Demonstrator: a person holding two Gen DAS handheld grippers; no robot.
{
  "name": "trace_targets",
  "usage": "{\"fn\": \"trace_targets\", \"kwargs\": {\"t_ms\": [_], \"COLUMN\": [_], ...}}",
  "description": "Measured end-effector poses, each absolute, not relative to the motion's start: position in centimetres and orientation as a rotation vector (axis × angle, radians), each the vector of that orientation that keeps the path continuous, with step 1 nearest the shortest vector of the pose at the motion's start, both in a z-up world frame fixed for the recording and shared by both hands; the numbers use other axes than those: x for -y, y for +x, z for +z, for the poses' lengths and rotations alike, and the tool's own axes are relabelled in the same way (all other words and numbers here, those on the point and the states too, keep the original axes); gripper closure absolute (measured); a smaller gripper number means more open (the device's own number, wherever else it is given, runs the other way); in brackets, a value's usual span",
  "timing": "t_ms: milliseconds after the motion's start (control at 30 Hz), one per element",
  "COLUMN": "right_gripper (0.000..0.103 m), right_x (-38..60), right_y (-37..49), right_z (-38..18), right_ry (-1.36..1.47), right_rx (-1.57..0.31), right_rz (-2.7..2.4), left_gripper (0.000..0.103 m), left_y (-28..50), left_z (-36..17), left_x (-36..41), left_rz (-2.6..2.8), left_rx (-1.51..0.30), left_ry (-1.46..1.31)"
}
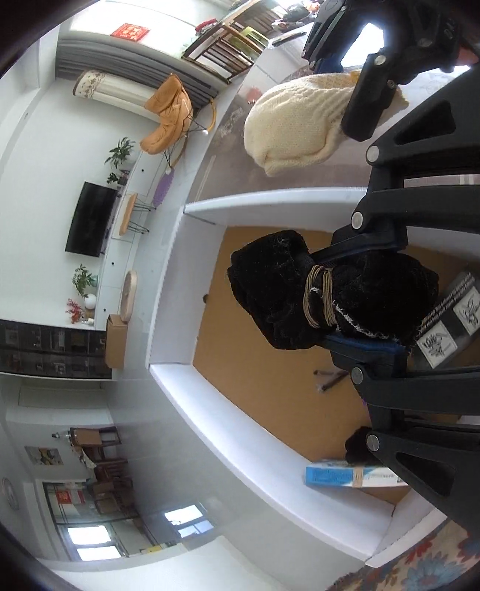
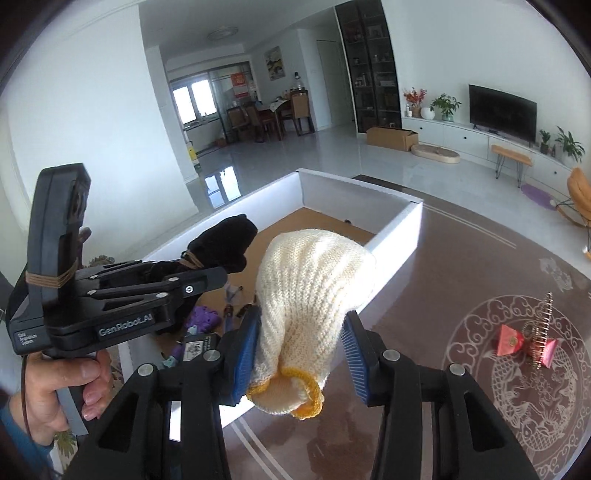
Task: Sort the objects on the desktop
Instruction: 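Carry the black glove and cream mitten over the white bin with both tools, then open both tools to drop the glove and mitten into the bin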
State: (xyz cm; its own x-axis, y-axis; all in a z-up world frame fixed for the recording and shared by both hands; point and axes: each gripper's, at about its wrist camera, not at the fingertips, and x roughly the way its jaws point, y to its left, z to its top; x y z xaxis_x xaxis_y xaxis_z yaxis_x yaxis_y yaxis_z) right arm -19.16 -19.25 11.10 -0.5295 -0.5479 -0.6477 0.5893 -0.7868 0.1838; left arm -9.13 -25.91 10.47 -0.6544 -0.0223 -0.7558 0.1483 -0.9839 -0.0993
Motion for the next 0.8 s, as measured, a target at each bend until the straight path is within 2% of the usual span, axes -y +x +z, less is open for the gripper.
{"fn": "trace_targets", "kwargs": {"t_ms": [133,167,200,267,333,367,400,567,667,767,800], "right_gripper": [0.057,0.053,0.043,0.027,0.022,0.019,0.018,0.002,0.000,0.000,0.000], "right_x": [26.0,27.1,27.9,28.3,27.0,26.0,24.8,15.9,9.3,2.3,0.2], "right_y": [-19.6,-19.7,-19.8,-19.7,-19.2,-18.9,-18.5,-15.0,-13.4,-13.2,-13.3], "right_z": [7.8,6.9,6.1,5.1,5.0,5.0,5.3,5.3,3.5,0.8,-0.1], "right_ry": [1.027,1.044,1.062,1.076,1.041,1.018,0.986,0.848,0.871,1.035,1.103], "right_rx": [-0.139,-0.143,-0.152,-0.155,-0.108,-0.077,-0.050,-0.011,-0.035,-0.070,-0.089], "right_rz": [-2.177,-2.157,-2.143,-2.151,-2.176,-2.181,-2.187,-2.394,-2.537,-2.658,-2.695], "left_gripper": [0.060,0.053,0.048,0.046,0.038,0.029,0.027,0.027,0.025,0.000,0.000], "left_y": [-10.2,-10.2,-10.1,-9.3,-8.7,-8.5,-8.1,-6.3,-5.4,-4.2,-4.1], "left_z": [6.3,5.3,4.7,4.2,4.5,4.8,5.2,7.9,9.7,10.1,9.7], "left_x": [30.4,30.9,31.5,31.8,31.4,31.0,30.4,24.9,19.6,13.4,11.4], "left_rz": [-2.540,-2.496,-2.471,-2.467,-2.492,-2.503,-2.520,-2.720,-2.904,-3.085,-3.131], "left_rx": [-0.224,-0.234,-0.248,-0.274,-0.269,-0.247,-0.219,-0.142,-0.109,-0.037,-0.012], "left_ry": [1.427,1.459,1.473,1.462,1.425,1.399,1.366,1.221,1.176,1.150,1.160]}}
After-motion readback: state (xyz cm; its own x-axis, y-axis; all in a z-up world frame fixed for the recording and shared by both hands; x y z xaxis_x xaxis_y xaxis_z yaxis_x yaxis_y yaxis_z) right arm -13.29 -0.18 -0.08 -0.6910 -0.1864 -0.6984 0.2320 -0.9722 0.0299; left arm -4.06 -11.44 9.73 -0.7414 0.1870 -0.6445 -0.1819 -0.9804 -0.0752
